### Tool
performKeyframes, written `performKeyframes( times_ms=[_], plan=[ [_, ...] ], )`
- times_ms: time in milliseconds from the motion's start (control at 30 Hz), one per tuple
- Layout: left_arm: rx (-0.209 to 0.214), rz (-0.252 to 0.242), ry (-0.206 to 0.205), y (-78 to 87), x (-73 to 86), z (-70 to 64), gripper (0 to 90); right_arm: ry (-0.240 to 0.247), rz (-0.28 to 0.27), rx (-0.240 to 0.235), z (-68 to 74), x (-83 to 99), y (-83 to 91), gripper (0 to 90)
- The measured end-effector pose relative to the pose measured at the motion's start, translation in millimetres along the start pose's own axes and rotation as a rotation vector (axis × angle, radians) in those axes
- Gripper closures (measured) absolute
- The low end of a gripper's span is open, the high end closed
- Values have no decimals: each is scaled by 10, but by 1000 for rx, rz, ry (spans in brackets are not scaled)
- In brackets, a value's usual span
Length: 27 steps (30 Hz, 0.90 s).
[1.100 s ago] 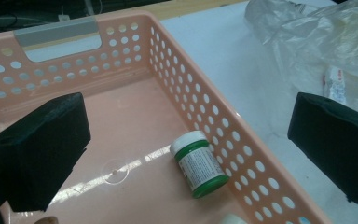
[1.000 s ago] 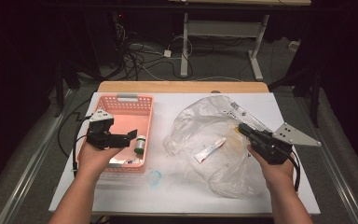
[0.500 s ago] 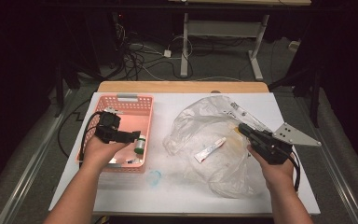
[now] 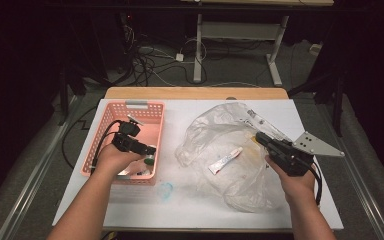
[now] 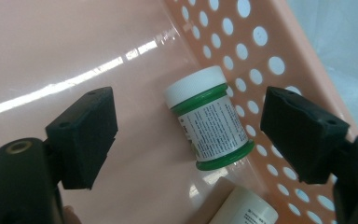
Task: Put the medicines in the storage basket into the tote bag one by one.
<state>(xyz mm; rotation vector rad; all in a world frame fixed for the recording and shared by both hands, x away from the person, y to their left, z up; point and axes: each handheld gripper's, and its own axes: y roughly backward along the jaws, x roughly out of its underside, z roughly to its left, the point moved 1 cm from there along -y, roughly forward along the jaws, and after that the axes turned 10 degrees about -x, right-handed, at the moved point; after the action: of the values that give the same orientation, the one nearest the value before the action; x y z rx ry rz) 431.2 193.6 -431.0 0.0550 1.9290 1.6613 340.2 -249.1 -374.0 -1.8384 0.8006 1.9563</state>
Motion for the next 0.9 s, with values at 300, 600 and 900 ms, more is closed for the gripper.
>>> performKeyframes(
  times_ms=[300, 600, 900],
  plan=[
    [-16, 82, -6, -110, -54, -28, 267, -4, -6, 2, -3, -5, 7, 900],
    [-46, 155, -6, -197, -75, -41, 388, -7, 0, 1, -4, 5, 3, 900],
    [-66, 212, 2, -308, -91, -39, 479, -10, 3, 0, -1, 13, -7, 900]
  ],
)
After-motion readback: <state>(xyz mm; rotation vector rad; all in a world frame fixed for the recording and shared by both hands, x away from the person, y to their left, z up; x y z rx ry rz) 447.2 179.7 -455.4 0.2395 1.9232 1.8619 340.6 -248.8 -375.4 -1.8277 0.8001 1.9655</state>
